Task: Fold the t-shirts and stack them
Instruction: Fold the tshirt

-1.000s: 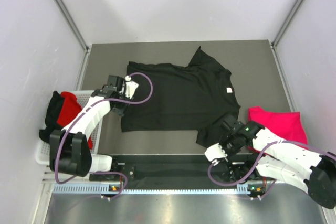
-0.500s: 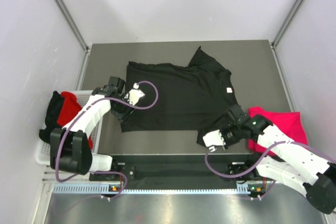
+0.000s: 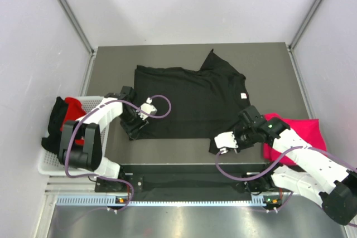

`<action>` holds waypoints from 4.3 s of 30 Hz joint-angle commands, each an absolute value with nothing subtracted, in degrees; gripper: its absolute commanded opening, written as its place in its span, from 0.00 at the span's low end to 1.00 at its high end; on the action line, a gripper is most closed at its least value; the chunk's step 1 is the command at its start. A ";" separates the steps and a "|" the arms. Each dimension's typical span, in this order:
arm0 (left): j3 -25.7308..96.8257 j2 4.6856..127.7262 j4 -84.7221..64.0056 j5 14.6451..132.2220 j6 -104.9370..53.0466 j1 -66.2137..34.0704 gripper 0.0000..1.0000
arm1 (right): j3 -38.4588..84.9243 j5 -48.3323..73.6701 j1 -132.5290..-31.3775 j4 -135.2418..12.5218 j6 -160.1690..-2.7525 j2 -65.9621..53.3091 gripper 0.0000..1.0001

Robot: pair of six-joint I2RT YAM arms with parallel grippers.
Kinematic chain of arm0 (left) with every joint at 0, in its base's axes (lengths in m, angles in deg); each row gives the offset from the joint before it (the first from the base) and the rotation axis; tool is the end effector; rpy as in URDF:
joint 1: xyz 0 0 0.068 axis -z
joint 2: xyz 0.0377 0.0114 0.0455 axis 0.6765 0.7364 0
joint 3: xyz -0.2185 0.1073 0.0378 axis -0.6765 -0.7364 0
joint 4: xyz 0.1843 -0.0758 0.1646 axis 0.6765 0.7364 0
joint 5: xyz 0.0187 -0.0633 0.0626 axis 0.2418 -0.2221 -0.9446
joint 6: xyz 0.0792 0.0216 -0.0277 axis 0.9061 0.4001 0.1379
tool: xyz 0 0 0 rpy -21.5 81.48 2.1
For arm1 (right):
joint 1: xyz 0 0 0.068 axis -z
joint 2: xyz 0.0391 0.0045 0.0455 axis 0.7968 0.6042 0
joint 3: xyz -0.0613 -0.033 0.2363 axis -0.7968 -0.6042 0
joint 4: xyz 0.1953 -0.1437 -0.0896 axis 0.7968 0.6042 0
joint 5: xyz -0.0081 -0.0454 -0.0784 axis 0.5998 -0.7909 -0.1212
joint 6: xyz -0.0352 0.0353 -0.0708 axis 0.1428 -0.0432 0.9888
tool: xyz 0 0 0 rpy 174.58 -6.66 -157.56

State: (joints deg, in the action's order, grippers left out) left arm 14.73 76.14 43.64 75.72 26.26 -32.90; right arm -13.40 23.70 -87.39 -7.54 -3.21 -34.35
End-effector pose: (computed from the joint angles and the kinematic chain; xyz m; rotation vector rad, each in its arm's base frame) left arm 0.2397 -0.0551 0.1149 1.2900 2.7242 -0.2393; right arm 0.1351 0.1228 0.1657 -2.1856 1.5424 0.2562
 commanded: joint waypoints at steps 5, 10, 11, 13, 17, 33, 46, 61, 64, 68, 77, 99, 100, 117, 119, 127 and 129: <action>13.30 79.65 41.41 76.78 28.09 -32.64 0.52 | -11.53 24.89 -86.49 -8.60 -4.16 -34.15 0.00; 12.07 80.89 38.24 75.90 27.82 -32.64 0.52 | -11.88 25.24 -86.14 -9.13 -4.60 -34.23 0.00; 11.90 81.06 37.89 75.46 27.65 -32.64 0.52 | -11.97 25.33 -86.14 -9.22 -4.77 -34.32 0.00; 11.46 81.33 36.84 74.93 27.56 -32.64 0.46 | -12.23 25.33 -85.79 -9.66 -5.47 -34.41 0.00; 10.75 82.47 37.18 74.49 27.91 -32.64 0.11 | -12.50 25.86 -83.60 -11.59 -7.93 -34.76 0.00; 15.22 67.45 49.22 74.49 27.91 -31.32 0.00 | -5.21 29.46 -73.75 -5.10 -13.91 -45.30 0.00; 17.61 61.46 55.82 73.79 27.73 -29.39 0.00 | 0.51 28.85 -70.85 -4.91 -15.50 -46.02 0.00; 22.79 74.38 47.65 73.70 27.12 -29.39 0.00 | 5.34 34.03 -59.95 -20.11 -18.92 -27.39 0.00; 23.41 77.10 45.98 73.08 26.94 -29.48 0.00 | 6.48 34.38 -59.51 -23.01 -20.33 -23.70 0.00; 24.37 79.83 43.69 71.59 26.24 -29.74 0.00 | 7.89 34.73 -59.42 -25.56 -21.73 -20.00 0.00; 29.20 85.36 39.38 69.39 24.31 -30.53 0.00 | 11.22 35.00 -58.45 -33.21 -25.24 -9.47 0.00; 38.17 91.70 33.85 66.32 20.00 -31.41 0.00 | 21.69 33.15 -55.38 -40.25 -31.58 7.78 0.00; 38.26 91.70 33.32 66.05 19.56 -31.58 0.00 | 21.95 32.98 -55.29 -40.16 -31.67 8.39 0.00; 41.07 93.63 29.10 63.24 16.48 -32.46 0.00 | 25.91 32.45 -54.85 -40.68 -33.16 15.24 0.00; 41.51 94.42 29.19 62.98 16.22 -32.46 0.00 | 26.69 32.36 -54.85 -40.77 -33.51 16.12 0.00; 42.13 95.83 28.92 62.10 15.08 -32.64 0.00 | 28.28 32.71 -54.76 -42.35 -35.27 19.47 0.00; 42.13 95.74 28.84 61.92 14.99 -32.73 0.00 | 28.63 32.80 -54.76 -42.53 -35.45 19.64 0.00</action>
